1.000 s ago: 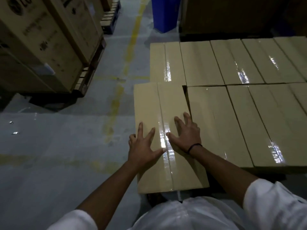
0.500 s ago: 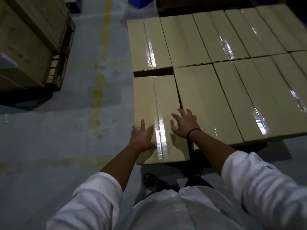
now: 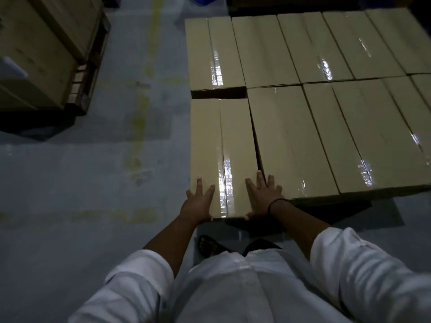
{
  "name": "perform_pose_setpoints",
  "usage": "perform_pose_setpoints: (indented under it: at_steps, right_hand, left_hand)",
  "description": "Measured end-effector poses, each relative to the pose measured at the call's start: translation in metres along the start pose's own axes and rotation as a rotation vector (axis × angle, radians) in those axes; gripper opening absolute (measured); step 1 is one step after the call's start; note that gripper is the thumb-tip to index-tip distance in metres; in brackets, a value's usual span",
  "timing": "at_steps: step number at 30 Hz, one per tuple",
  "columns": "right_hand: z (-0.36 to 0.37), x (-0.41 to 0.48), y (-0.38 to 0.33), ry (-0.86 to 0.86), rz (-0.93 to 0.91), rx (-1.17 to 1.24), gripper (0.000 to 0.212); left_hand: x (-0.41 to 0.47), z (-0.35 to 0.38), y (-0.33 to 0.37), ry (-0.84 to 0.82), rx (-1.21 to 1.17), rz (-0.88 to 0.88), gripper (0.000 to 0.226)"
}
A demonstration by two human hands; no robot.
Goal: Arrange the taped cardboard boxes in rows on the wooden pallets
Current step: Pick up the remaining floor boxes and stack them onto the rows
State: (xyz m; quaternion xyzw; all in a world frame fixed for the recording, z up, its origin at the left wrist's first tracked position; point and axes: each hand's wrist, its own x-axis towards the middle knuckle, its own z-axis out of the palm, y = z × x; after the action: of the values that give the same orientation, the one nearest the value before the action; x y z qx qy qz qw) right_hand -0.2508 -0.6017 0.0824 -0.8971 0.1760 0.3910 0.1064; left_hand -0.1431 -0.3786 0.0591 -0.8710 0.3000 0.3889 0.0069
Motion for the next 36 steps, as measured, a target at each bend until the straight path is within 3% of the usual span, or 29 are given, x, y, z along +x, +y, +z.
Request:
perform_pose_setpoints:
  at_steps: [7,19,36]
  right_hand:
    - [0.009,0.001,0.009,0.042,-0.045,-0.010,0.139]
    - [0.022,0.013,0.033,0.231,-0.091,-0.005,0.115]
    - [0.014,0.021,0.029,0.259,-0.072,-0.036,0.094]
  left_hand:
    - [0.002,0.006,-0.003,0.057,0.040,-0.034,0.135]
    - [0.000,-0.002,0.010,0.186,0.003,-0.027,0.118]
    - [0.010,-0.018,0.012,0.196,-0.012,0.003,0.111]
